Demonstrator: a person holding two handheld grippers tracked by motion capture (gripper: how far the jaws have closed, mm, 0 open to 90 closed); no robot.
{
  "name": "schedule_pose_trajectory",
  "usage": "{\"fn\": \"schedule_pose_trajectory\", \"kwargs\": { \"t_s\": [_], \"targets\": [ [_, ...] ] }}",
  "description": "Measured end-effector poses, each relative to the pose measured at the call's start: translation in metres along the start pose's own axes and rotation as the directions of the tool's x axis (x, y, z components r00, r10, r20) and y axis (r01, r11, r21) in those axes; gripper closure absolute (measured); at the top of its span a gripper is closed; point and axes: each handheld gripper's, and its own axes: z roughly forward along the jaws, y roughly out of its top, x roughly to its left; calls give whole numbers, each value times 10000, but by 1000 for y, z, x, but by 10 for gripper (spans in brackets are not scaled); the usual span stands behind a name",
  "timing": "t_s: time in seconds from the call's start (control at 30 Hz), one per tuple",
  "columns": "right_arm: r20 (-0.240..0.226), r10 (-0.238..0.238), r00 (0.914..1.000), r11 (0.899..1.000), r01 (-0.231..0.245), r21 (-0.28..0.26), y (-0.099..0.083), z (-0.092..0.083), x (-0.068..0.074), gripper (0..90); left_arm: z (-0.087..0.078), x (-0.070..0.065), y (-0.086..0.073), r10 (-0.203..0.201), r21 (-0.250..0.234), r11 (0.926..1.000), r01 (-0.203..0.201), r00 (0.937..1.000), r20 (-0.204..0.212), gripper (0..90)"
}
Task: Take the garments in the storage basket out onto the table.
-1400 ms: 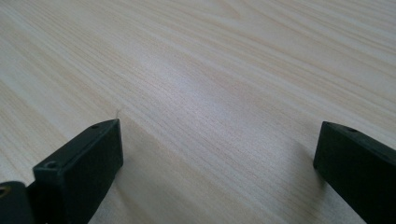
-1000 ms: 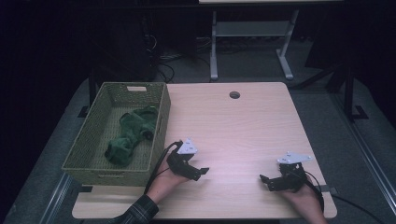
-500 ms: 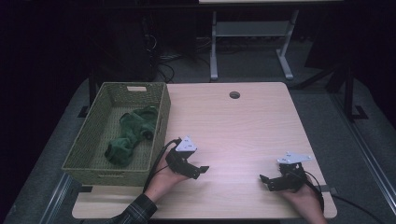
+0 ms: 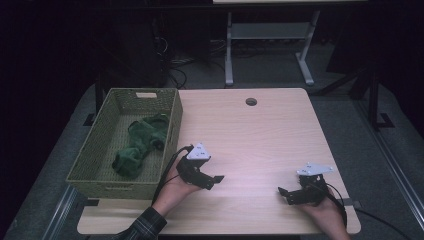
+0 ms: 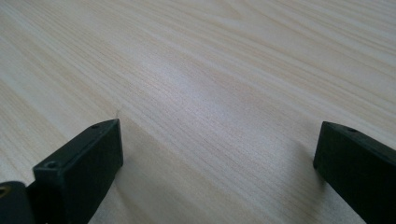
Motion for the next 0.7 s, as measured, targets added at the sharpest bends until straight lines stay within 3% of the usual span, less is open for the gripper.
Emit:
{"fn": "schedule_pose_trajectory", "kwargs": {
  "t_s": [0.7],
  "targets": [
    [-5, 31, 10000, 10000, -31, 28, 0, 0, 0, 12, -16, 0, 17, 111, -167, 9998, -108, 9998, 137, 138]
  ]
}}
